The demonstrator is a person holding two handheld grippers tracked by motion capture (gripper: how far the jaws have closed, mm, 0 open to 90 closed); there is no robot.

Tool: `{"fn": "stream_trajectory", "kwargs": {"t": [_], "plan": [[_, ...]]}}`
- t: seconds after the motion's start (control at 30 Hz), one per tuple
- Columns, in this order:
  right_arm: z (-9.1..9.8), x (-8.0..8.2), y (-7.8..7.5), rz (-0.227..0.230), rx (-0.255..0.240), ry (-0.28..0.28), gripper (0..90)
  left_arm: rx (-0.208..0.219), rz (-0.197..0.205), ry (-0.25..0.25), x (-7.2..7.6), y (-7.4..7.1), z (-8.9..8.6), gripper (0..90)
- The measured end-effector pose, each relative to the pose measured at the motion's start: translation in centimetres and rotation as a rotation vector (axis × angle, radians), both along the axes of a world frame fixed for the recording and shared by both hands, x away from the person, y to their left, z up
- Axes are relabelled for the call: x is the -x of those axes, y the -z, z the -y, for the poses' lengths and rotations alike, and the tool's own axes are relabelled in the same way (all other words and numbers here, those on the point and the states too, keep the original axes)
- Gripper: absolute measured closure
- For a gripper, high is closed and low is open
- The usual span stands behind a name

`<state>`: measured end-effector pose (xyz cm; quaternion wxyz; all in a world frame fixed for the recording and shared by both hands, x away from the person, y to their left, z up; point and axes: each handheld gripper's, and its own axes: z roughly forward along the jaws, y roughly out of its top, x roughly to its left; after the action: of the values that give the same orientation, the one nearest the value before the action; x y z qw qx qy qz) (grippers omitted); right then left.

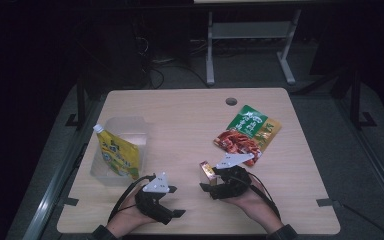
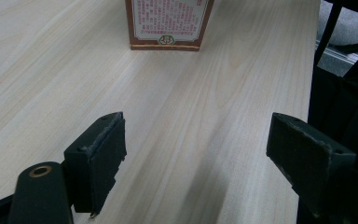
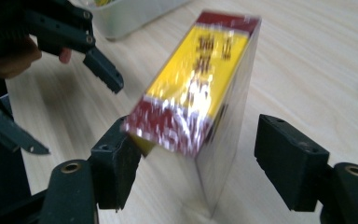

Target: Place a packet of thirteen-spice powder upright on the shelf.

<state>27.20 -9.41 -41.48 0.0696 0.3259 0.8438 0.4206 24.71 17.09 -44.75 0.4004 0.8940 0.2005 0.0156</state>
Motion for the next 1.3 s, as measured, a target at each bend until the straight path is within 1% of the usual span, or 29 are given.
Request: {"fn": "stream_trajectory", "kwargs": {"t": [0.03, 0.13, 0.27, 0.4, 0.6, 0.63, 0.67, 0.77, 0.87, 0.97, 1.03, 1.1, 1.17, 1.23, 1.3], "plan": [[0.0, -0.1, -0.1, 0.010, -0.004, 0.001, 33.4, 0.001, 0.000, -0.001, 0.0, 0.0, 0.0, 19.1], [0.1, -0.3, -0.2, 0.010, -0.011, 0.008, 39.0, -0.005, -0.001, 0.004, -0.1, 0.1, 0.0, 19.2], [0.2, -0.4, -0.4, 0.013, -0.010, 0.007, 48.9, -0.004, 0.000, 0.002, 0.0, 0.1, 0.0, 19.2], [0.4, -0.4, -0.5, 0.025, -0.010, 0.002, 58.2, -0.003, -0.004, 0.001, 0.0, 0.1, 0.1, 19.2], [0.7, -0.6, -0.7, 0.044, 0.004, 0.007, 66.8, 0.004, -0.008, 0.008, 0.1, 0.2, 0.1, 19.2], [0.8, -0.7, -0.7, 0.039, 0.003, 0.006, 67.0, 0.005, -0.008, 0.007, 0.2, 0.2, 0.1, 19.2], [0.8, -0.9, -0.7, 0.042, 0.004, 0.002, 67.2, 0.002, 0.003, 0.012, 0.1, 0.2, 0.1, 19.2], [0.7, -1.2, -0.9, 0.052, 0.015, -0.004, 67.2, 0.005, 0.015, 0.008, 0.2, 0.2, 0.0, 19.2], [0.4, -1.7, -1.3, 0.060, 0.012, -0.019, 67.3, 0.010, 0.021, -0.003, 0.2, 0.2, -0.1, 19.0], [-0.3, -2.5, -1.8, 0.064, 0.004, -0.053, 67.3, 0.017, 0.017, -0.016, 0.2, 0.2, -0.1, 18.9], [-0.8, -3.2, -2.2, 0.080, 0.005, -0.078, 67.4, 0.034, 0.013, -0.026, 0.3, 0.3, -0.2, 18.9], [-1.3, -4.0, -2.5, 0.088, -0.001, -0.096, 67.4, 0.024, 0.013, -0.025, 0.3, 0.3, -0.3, 19.0], [-1.8, -4.7, -2.8, 0.088, -0.014, -0.116, 67.4, 0.016, 0.012, -0.026, 0.4, 0.4, -0.4, 19.0], [-2.3, -5.4, -3.2, 0.109, -0.011, -0.145, 67.4, 0.026, 0.009, -0.032, 0.5, 0.5, -0.5, 19.1], [-2.9, -6.1, -3.6, 0.095, -0.030, -0.163, 67.4, 0.025, 0.014, -0.037, 0.6, 0.5, -0.6, 19.1]]}}
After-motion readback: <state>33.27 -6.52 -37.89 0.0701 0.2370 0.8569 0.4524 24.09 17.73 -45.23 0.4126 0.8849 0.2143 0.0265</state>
